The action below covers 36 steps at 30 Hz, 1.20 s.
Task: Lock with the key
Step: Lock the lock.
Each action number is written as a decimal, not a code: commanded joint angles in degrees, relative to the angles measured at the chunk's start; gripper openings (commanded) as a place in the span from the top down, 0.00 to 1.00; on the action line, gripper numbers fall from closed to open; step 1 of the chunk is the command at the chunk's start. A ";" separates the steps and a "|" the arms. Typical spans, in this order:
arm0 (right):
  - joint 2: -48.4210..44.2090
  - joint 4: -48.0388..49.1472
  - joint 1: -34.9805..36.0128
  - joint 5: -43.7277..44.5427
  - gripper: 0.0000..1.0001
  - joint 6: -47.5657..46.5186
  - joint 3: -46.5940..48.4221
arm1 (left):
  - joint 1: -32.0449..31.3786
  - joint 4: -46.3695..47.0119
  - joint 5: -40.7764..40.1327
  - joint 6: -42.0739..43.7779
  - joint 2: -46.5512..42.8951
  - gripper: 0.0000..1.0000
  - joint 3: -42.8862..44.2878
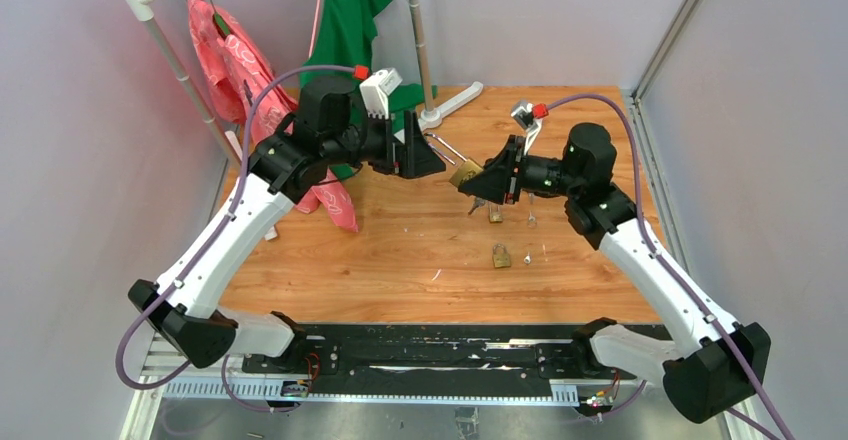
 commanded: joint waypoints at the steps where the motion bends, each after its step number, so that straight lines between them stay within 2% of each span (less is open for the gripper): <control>1: 0.24 -9.35 -2.00 -11.73 1.00 -2.91 6.49 | 0.09 -1.00 3.13 8.87 -3.76 0.00 0.27; 5: 1.65 -16.48 -2.90 -19.14 1.00 -5.59 10.26 | 0.07 -2.16 -0.40 20.46 -8.70 0.00 -1.95; 9: 3.45 -27.91 -2.92 -20.78 1.00 -12.22 14.88 | 0.04 9.04 -1.75 27.10 -17.81 0.00 -13.00; 11: 4.15 -30.04 -2.95 -21.41 1.00 -13.57 15.76 | 0.01 9.60 -4.31 29.06 -19.45 0.00 -14.36; 13: 4.69 -30.56 -2.98 -22.87 1.00 -13.89 16.25 | 0.04 3.10 -0.52 33.85 -16.18 0.00 -10.05; 16: 5.14 -30.65 -2.92 -23.90 1.00 -14.16 16.60 | 0.18 -7.07 6.66 35.92 -7.95 0.00 -1.90; 22: 6.21 -30.74 -2.73 -25.32 1.00 -14.41 17.11 | 0.20 -3.54 12.60 35.73 -2.78 0.00 -1.25; 27: 6.22 -30.66 -2.55 -25.89 1.00 -14.57 17.30 | 0.52 -4.30 16.69 37.21 0.22 0.01 0.50; 28: 6.28 -30.66 -2.58 -25.91 1.00 -14.60 17.17 | 1.06 -3.03 21.01 36.86 0.32 0.08 0.06; 31: 6.40 -30.66 -2.57 -25.71 1.00 -14.60 17.09 | 1.85 -2.55 27.46 36.34 1.01 0.31 0.02; 34: 6.49 -30.65 -2.56 -25.63 1.00 -14.64 16.95 | 2.74 -1.45 31.86 34.52 1.74 0.43 -0.23; 36: 6.53 -30.66 -2.56 -25.64 1.00 -14.64 16.84 | 3.03 0.53 34.18 32.53 1.77 0.46 -0.66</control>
